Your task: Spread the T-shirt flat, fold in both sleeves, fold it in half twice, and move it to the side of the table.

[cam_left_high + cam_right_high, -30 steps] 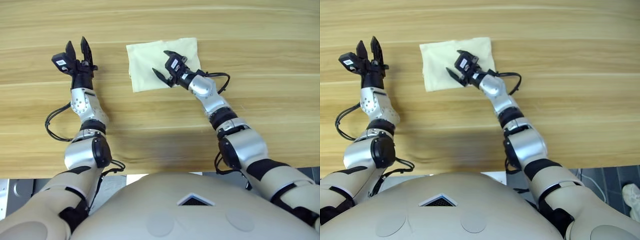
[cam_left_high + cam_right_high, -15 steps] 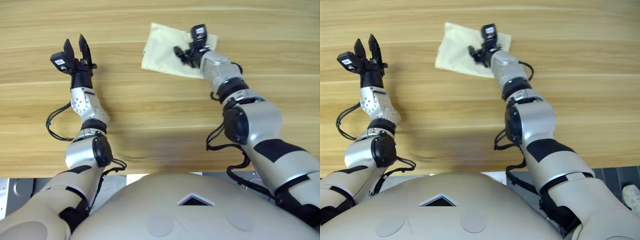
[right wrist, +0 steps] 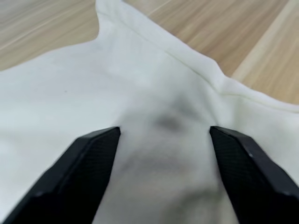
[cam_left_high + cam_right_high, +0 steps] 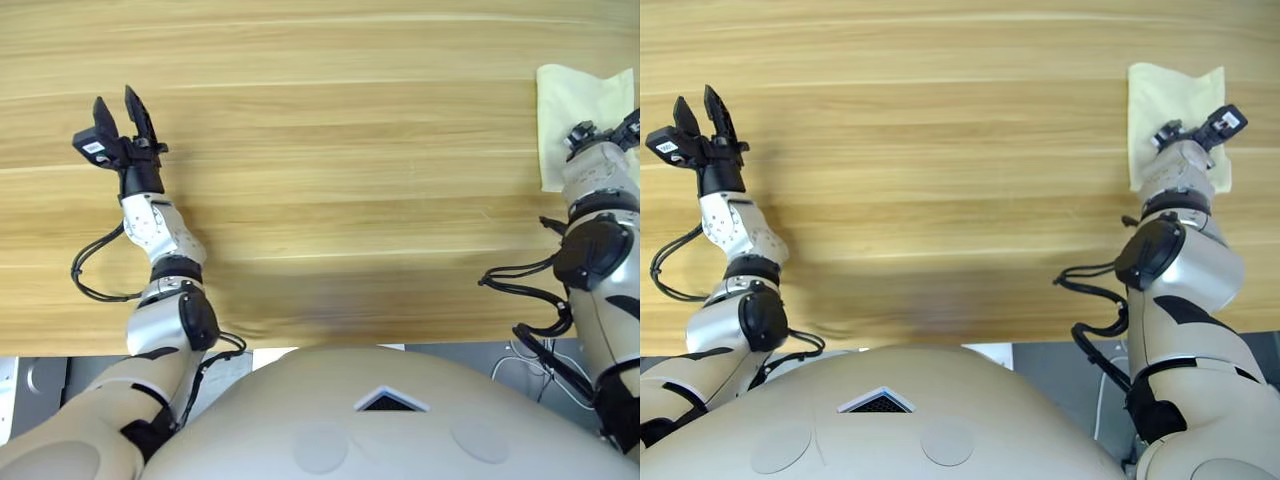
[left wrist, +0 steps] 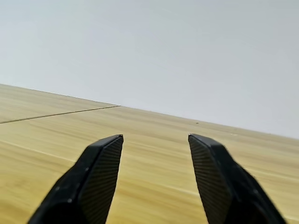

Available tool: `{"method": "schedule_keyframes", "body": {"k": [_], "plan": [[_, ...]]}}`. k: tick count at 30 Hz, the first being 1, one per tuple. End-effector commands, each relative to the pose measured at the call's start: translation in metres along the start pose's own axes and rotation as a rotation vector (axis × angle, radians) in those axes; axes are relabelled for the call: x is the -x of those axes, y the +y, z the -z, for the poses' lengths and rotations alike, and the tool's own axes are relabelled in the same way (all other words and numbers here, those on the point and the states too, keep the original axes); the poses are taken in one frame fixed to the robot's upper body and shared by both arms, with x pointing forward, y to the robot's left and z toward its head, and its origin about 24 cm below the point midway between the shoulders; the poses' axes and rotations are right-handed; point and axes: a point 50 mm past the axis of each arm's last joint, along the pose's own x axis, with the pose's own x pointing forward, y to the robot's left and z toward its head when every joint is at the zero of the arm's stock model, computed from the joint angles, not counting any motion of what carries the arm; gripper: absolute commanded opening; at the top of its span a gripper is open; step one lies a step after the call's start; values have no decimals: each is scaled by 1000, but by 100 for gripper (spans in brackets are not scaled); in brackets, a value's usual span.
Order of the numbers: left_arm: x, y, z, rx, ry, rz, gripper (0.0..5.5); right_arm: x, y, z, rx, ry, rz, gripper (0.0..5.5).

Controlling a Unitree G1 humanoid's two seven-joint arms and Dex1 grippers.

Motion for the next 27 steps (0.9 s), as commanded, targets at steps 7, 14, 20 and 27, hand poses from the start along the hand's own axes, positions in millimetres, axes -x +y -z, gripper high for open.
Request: {"method": "schedule_keyframes", "body": {"k": [7,14,20,27], "plan": [[-57,-141,-12,-185,70,325,344,136,204,30,432,-691,-776,361],[-16,-118,29,-269,215,225,404,151,194,102,603,-591,-911,361],[5,-124,34,-144,199,228,407,138,162,112,584,-617,-902,381],[27,-127,33,-118,149,250,407,145,139,124,557,-678,-923,454]]}}
